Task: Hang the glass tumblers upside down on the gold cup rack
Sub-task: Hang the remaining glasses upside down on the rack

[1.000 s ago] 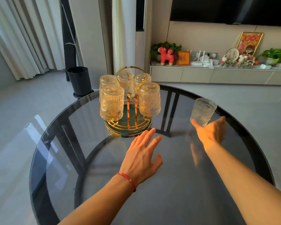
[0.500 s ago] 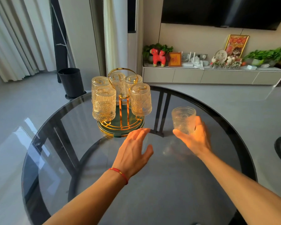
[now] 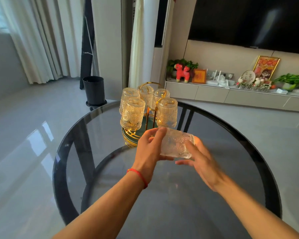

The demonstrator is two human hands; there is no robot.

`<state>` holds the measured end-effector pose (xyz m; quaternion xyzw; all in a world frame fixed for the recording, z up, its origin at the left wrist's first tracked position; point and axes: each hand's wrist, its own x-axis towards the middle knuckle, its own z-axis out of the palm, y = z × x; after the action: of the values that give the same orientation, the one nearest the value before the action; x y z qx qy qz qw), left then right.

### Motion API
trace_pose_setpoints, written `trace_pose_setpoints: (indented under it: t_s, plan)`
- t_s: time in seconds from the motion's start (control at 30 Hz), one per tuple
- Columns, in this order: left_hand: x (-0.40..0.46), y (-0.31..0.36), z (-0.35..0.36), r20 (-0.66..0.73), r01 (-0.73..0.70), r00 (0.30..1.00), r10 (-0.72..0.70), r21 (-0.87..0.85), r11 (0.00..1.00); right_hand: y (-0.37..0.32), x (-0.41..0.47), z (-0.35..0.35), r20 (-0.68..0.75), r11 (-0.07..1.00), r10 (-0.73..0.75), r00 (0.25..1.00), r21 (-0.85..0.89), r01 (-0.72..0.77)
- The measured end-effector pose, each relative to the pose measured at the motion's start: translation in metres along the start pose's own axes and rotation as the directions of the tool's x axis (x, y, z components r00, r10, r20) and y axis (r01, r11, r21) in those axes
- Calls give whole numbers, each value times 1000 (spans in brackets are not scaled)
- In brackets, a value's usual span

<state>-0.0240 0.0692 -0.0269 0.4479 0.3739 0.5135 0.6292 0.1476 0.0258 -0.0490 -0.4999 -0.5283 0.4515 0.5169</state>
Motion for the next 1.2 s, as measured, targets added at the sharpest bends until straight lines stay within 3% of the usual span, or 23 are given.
trace_pose_setpoints:
  t_s: [0.13,0.23,0.3,0.37,0.43,0.57,0.67,0.8,0.97,1.2]
  plan:
    - [-2,4,-7,29,-21,999,20,36,999,-8,3,13,-29,995,20,999,103,-17]
    - [6,14,-21,35,-40,999,31,302,952,-23,10,16,-147,998,-36,989,44,42]
    - [13,13,-31,19,-153,984,176,590,793,-40,15,17,-204,988,-138,969,-94,121]
    - [17,4,-37,96,-249,952,289,793,556,-58,21,20,-214,902,-287,934,-388,188]
    - [19,-9,-41,215,-304,939,268,883,357,-74,29,25,-200,788,-396,896,-575,220]
    - [25,-31,-47,315,-316,944,96,949,2,-100,51,40,-164,661,-477,863,-715,229]
    - [28,-40,-49,323,-321,945,46,945,-57,-110,70,50,-82,508,-488,869,-836,207]
    - [32,-43,-50,355,-330,929,107,923,-198,-112,91,58,-20,386,-446,895,-907,172]
    - [36,-48,-51,371,-359,926,74,923,-141,-100,114,63,32,302,-421,907,-938,173]
    - [29,-52,-45,336,-320,940,56,927,-197,-70,124,69,89,174,-399,912,-970,171]
